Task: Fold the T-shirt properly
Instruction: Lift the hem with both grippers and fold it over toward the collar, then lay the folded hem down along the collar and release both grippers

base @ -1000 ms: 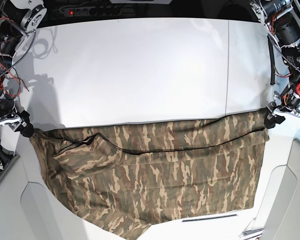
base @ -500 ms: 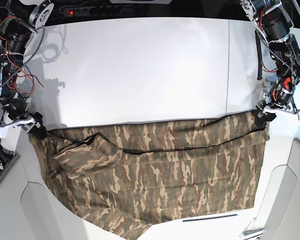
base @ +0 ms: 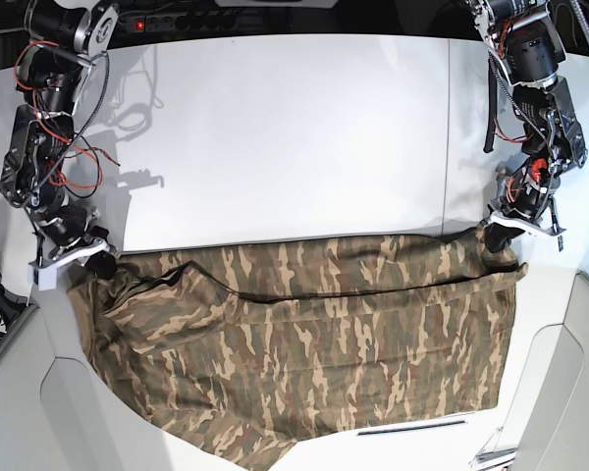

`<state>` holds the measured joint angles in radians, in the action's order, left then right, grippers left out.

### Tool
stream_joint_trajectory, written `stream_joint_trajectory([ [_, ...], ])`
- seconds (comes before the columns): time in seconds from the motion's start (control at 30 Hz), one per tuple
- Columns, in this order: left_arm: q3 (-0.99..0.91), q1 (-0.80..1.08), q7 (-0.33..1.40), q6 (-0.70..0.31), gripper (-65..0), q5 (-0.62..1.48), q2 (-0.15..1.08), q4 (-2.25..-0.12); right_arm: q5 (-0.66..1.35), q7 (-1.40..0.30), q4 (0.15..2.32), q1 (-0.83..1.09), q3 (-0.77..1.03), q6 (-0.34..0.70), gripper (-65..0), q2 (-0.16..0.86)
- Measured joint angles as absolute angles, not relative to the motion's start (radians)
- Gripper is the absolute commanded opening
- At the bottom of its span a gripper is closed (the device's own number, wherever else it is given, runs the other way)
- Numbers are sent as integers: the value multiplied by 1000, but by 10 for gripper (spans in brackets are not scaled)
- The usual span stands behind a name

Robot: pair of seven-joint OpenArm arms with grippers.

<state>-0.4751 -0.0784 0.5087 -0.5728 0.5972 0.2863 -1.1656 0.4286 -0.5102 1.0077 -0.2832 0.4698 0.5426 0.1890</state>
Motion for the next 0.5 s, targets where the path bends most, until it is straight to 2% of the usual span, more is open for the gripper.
stream_joint_trajectory([
  [0.23, -473, -114, 625, -574, -650, 593, 350, -1209, 431, -692, 1060, -315, 471, 554, -650, 191],
  [0.5, -472, -47, 710, -577, -650, 609, 386, -1339, 528, -750, 1296, -155, 513, 557, -650, 200],
])
